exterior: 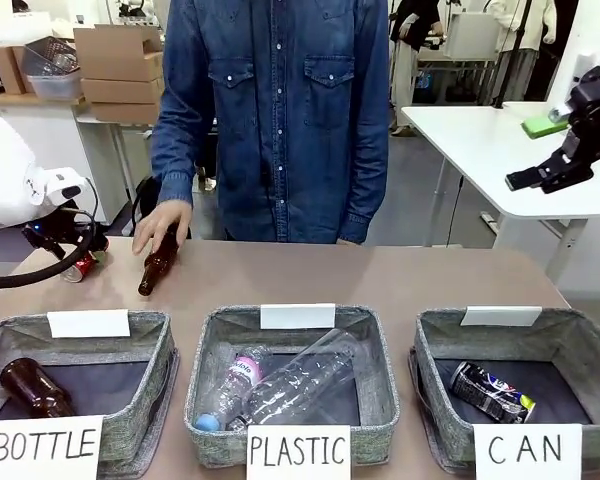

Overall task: Sort the can waste into the basket.
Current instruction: Pick up the can waste from the table and place it in the right Fabric basket.

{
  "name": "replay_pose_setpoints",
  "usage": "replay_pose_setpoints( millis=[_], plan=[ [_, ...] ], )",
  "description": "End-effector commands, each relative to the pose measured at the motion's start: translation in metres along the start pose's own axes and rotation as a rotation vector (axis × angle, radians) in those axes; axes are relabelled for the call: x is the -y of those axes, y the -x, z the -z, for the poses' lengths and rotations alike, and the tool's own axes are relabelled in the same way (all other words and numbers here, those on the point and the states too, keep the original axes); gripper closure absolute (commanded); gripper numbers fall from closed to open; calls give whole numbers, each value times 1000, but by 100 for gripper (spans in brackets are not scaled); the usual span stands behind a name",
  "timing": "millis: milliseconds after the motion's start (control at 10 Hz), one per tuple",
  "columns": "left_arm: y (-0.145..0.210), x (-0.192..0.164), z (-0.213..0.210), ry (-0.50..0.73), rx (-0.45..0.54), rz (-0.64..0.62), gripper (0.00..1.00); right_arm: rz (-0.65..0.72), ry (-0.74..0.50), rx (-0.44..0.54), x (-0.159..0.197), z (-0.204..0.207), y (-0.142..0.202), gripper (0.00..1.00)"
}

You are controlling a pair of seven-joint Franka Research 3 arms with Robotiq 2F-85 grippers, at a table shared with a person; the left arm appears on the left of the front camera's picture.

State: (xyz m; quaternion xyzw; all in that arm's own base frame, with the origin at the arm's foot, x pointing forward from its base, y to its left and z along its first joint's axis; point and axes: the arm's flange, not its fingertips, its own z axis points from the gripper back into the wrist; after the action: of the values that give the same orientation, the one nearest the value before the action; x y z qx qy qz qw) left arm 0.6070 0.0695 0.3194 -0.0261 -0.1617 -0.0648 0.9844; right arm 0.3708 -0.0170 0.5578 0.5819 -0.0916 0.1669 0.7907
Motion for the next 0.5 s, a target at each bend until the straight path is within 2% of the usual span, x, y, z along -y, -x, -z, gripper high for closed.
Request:
replay_pose_setpoints(
  millis=[0,100,200,300,400],
  plan=[
    [-16,-19,9,35,-21,6,0,-16,-3,-6,-1,-2,0,0],
    [-20,-20,13,27,-30,1,0,-16,-3,-6,-1,-2,0,0],
    [-21,-20,16,30,-45,14,15,-16,-3,-6,-1,-2,0,0],
    [-21,-18,15,42,-57,22,58,-16,-3,-6,-1,-2,0,0],
    [-20,-20,15,48,-52,20,72,-16,-3,-6,-1,-2,0,0]
  ],
)
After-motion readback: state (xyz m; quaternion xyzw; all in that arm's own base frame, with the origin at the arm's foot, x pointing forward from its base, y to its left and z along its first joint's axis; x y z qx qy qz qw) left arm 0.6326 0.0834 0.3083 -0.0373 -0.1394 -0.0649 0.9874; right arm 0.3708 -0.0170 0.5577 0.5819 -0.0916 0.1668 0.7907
